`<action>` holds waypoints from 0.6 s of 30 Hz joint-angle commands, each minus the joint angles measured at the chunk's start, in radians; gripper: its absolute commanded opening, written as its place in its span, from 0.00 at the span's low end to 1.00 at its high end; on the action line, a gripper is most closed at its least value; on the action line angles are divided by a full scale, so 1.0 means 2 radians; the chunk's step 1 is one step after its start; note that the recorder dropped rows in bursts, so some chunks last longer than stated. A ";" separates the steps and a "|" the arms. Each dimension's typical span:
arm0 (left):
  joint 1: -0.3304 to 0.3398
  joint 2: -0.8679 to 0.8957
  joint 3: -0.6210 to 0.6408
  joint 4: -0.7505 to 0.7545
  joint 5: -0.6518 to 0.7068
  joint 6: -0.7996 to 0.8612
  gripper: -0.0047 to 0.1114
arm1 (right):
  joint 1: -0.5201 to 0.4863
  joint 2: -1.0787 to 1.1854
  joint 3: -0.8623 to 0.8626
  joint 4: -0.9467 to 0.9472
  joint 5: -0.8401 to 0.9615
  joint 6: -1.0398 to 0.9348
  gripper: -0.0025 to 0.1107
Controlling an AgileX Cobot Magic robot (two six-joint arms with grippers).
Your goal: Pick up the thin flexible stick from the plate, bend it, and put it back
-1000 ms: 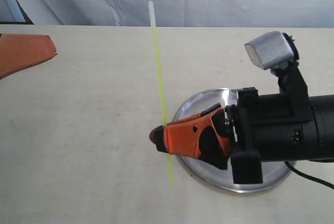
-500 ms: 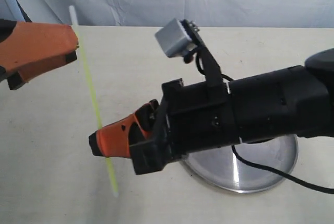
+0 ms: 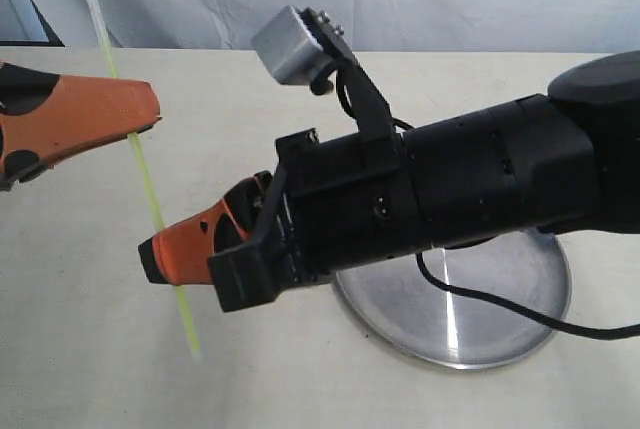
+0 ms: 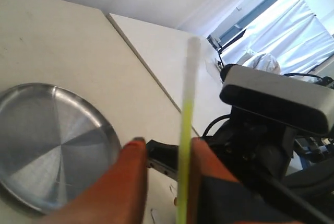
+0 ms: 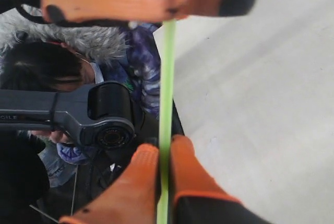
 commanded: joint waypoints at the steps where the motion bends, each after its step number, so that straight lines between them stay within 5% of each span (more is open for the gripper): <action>1: -0.003 0.002 0.001 -0.039 -0.030 0.020 0.04 | 0.001 0.001 -0.003 0.018 -0.006 -0.002 0.01; 5: -0.005 0.002 -0.004 -0.090 -0.030 0.040 0.04 | 0.001 0.001 -0.006 0.031 0.012 -0.002 0.01; 9: -0.046 0.002 -0.013 -0.057 -0.018 0.047 0.04 | 0.001 0.001 -0.006 0.045 0.034 -0.002 0.02; 11: -0.072 0.005 -0.013 -0.054 0.012 0.049 0.04 | 0.001 0.001 -0.006 0.023 0.009 0.006 0.08; 13: -0.105 0.018 -0.013 -0.058 0.023 0.064 0.04 | 0.001 0.001 -0.006 -0.004 -0.040 0.035 0.42; 15: -0.125 0.031 -0.013 -0.061 0.024 0.065 0.04 | 0.001 0.001 -0.006 -0.017 -0.065 0.042 0.58; 18: -0.145 0.043 -0.013 -0.094 0.030 0.092 0.04 | 0.001 0.001 -0.006 -0.046 -0.062 0.056 0.51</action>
